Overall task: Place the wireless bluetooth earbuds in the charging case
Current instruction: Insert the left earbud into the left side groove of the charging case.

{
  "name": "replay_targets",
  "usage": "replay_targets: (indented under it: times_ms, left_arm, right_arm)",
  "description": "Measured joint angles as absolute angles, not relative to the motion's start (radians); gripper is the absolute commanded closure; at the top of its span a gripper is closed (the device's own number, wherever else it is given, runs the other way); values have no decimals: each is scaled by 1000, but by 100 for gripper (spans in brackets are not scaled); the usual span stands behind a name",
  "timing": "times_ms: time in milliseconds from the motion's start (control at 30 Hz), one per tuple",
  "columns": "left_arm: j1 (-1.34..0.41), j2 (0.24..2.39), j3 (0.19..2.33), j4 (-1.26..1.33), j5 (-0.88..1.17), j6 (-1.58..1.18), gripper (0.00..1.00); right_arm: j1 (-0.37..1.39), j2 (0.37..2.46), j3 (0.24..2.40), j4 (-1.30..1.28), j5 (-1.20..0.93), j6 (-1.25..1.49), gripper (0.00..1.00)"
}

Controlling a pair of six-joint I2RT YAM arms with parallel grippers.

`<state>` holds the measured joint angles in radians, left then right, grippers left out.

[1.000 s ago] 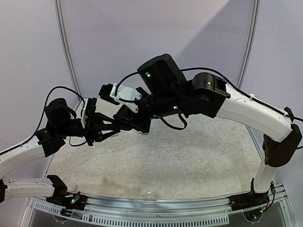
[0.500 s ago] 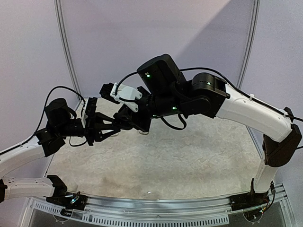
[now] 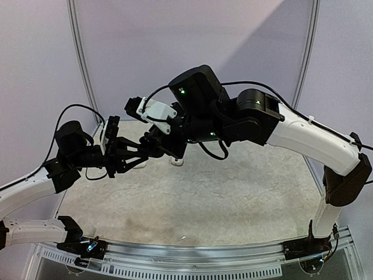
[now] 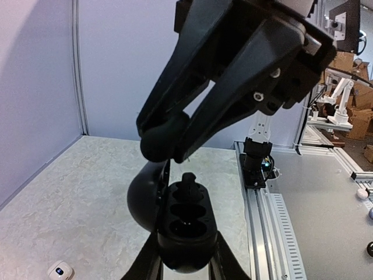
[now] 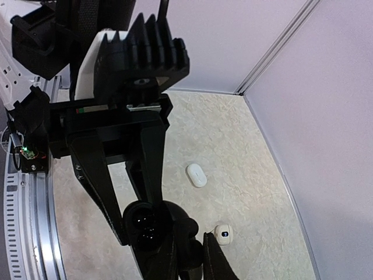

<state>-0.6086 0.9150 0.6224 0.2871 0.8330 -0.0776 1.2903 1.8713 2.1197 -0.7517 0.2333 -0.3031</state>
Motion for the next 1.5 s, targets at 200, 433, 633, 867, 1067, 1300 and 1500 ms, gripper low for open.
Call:
replay_targets:
  times_ms: [200,433,633,867,1067,1300,1500]
  left_arm:
    - [-609,919,622,285,799,-106,100]
    - [-609,919,622,274,773,-117,100]
    - [-609,918,622,271,778,-104,100]
    - [-609,918,622,270,812,-62,100]
    - [-609,918,622,268,828,-40,100]
    - [-609,919,622,264,831,-31,100]
    - [-609,919,622,263,837,-29,100]
  right_arm:
    - [1289,1871,2120,-723,217,-296,91]
    - [1289,1871,2120,-711,113,-294,90]
    - [1289,1871,2120,-733,75,-294,90]
    - [1289,1872,2120,-769,78,-297,89]
    - [1289,1888,2129,-794,85,-301,89]
    - [1289,1907,2136,-802,103,-302,89]
    - [1287,1915,2144,-804,111,-300,83]
